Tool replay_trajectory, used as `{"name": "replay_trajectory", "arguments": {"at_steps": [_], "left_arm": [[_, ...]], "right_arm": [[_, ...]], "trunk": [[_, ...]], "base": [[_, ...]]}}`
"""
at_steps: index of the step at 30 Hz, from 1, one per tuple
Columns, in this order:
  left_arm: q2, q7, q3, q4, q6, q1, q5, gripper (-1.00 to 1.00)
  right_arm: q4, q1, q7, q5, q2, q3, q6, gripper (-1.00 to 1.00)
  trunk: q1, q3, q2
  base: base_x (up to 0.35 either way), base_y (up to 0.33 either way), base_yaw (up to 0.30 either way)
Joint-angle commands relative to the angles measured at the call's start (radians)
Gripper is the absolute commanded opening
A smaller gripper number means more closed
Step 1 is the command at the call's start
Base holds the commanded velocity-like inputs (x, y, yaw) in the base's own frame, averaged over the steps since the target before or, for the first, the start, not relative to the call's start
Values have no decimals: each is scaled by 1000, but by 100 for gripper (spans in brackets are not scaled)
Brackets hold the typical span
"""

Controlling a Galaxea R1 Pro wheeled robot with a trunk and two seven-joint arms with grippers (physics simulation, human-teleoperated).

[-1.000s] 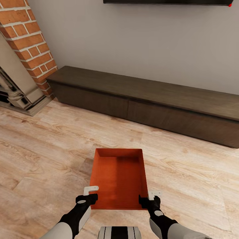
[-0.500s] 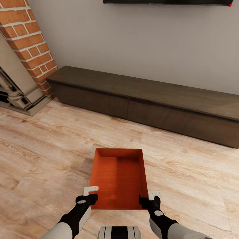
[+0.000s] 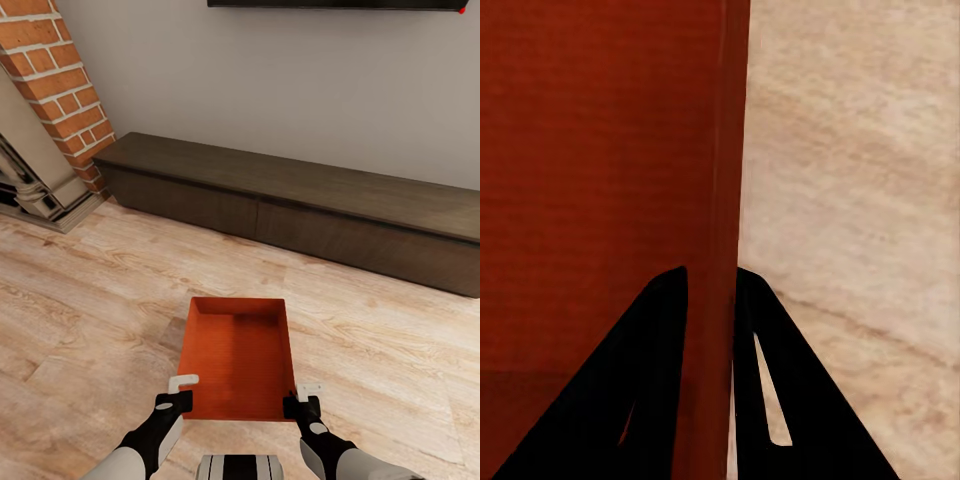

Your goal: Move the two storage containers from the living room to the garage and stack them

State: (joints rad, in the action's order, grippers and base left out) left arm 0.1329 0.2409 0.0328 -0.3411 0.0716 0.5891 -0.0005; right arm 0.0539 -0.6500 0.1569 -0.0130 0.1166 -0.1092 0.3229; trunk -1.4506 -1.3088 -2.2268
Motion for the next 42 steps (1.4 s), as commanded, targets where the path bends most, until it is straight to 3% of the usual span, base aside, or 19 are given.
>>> {"name": "replay_trajectory", "arguments": {"at_steps": [1,10,20,42], "left_arm": [[0,6,8,-5,7,0,-12,-100],[1,11,11,-7,8,0,-12,-100],[1,11,14,-6,11,0,-7,-100],[1,10,19,-6,15,0,-3,-100]], "right_arm": [[-2,0,9,-12,0,2,4,-100],[-2,0,9,-11,0,2,4,-100],[-2,0,17,2,3,2,2,-100],[-2,0,9,-11,1,2,2,-100]], "trunk": [[0,-1,0],[0,-1,0],[38,31,70],[123,100,224]], "base": [[0,0,0],[0,0,0],[0,0,0],[0,0,0]]}}
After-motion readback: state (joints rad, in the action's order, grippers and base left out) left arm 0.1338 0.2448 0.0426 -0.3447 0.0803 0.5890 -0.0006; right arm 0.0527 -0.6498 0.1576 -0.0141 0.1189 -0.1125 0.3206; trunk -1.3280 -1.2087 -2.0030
